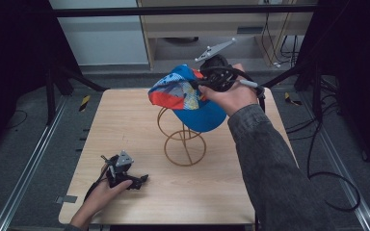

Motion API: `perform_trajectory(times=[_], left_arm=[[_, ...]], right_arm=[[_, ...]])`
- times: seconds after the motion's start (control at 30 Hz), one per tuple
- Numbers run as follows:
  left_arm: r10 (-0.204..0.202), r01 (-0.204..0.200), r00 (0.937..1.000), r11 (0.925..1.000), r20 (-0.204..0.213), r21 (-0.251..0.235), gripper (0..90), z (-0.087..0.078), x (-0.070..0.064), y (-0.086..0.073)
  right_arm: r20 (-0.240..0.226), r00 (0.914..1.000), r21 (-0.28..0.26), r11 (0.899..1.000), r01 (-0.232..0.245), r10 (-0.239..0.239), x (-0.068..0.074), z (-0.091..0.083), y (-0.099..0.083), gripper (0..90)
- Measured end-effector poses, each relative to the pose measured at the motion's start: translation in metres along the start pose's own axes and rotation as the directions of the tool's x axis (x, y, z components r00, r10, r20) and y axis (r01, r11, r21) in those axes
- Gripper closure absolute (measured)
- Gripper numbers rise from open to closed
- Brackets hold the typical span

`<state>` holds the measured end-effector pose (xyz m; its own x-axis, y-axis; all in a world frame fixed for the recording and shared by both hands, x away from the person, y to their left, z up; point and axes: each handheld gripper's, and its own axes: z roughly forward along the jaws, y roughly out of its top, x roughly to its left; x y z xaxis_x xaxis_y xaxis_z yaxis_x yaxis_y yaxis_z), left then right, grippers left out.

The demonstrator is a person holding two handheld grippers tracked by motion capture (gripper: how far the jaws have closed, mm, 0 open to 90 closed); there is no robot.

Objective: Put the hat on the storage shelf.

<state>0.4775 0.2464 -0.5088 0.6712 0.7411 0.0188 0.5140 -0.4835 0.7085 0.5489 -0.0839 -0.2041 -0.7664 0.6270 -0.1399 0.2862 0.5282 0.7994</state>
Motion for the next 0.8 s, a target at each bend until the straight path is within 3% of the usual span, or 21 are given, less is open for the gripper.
perform_trajectory(times=[0.4,0.8], left_arm=[[0.000,0.000,1.0000,1.0000,0.000,0.000,0.0,0.000,0.000,0.000],[0.000,0.000,1.0000,1.0000,0.000,0.000,0.0,0.000,0.000,0.000]], right_arm=[[-0.027,0.9993,0.061,0.998,0.026,-0.024,0.008,0.026,0.008,89.9],[-0.056,0.9978,0.093,0.995,0.042,-0.037,0.014,0.039,0.007,89.8]])
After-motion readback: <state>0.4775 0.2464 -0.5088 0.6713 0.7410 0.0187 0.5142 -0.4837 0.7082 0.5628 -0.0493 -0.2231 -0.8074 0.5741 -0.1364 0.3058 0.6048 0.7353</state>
